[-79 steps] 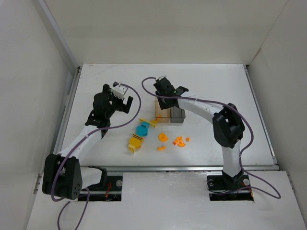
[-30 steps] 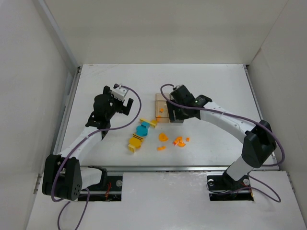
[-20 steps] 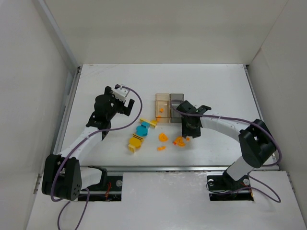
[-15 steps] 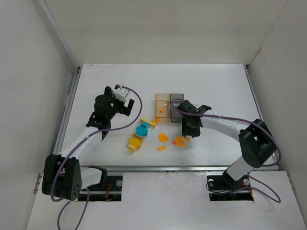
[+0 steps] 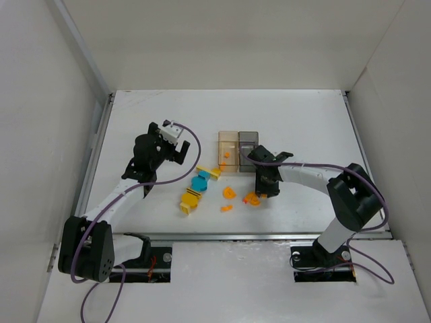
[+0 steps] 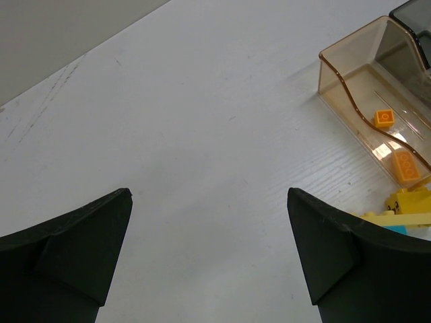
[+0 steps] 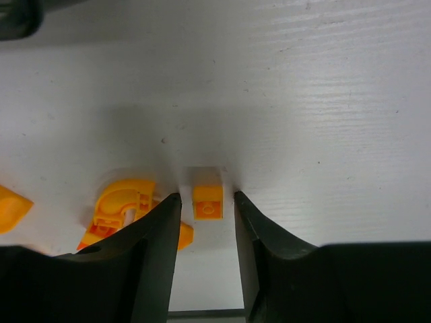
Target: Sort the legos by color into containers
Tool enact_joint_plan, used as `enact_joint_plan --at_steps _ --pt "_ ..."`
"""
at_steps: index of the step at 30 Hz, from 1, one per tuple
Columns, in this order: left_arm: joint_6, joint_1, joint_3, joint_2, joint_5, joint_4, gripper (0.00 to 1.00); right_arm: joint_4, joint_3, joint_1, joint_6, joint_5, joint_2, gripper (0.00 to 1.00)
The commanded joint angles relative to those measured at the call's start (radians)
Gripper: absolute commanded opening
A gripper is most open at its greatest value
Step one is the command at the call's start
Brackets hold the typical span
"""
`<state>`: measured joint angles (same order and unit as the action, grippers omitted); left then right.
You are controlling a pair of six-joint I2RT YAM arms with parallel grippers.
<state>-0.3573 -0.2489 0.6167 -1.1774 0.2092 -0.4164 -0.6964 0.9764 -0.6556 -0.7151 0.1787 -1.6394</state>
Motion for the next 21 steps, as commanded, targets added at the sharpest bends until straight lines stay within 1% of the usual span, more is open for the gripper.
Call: enact_joint_plan --at_steps 1,2,6,8,9,11,12,17,19,21 --pt "-0.005 -0.004 -0.005 0.033 0.009 -0.047 0.99 0.047 -0.008 0.005 -0.008 0.002 -0.004 0.42" --pt "-0.005 -0.004 -0.005 0.033 0.009 -0.047 0.99 0.048 -0.008 0.005 -0.007 0.002 -0.013 0.40" --pt "-0.005 -0.004 -0.005 0.033 0.009 -0.047 0.99 0.057 -0.018 0.005 -0.007 -0.018 -0.013 0.36" --pt "-0.005 -0.004 -0.005 0.033 0.009 -0.047 0.99 0.057 -0.018 -0.004 -0.007 -0.018 -0.022 0.31" --pt "-0.005 -0.004 -0.005 0.033 0.009 -0.047 0.99 0.057 -0.018 -0.004 -0.007 -0.018 -0.022 0.23" --pt "-0.005 -0.004 -0.005 0.033 0.009 -0.047 0.99 0.048 -0.009 -0.013 -0.007 -0.018 -0.022 0.12" --pt "-0.005 -0.004 -0.005 0.033 0.009 -0.047 0.99 0.038 0.008 -0.013 -0.007 -0.002 -0.022 0.00" --pt "-0.005 -0.004 -0.005 0.033 0.009 -0.047 0.99 -0.051 0.117 -0.065 0.052 0.102 0.001 0.00" --pt "-0.005 -0.004 -0.005 0.033 0.009 -0.047 0.99 -0.051 0.186 -0.093 0.119 0.126 0.045 0.00" --pt "-0.005 -0.004 -0.005 0.033 0.009 -0.047 0.99 0.010 0.243 -0.130 0.173 0.151 0.072 0.00"
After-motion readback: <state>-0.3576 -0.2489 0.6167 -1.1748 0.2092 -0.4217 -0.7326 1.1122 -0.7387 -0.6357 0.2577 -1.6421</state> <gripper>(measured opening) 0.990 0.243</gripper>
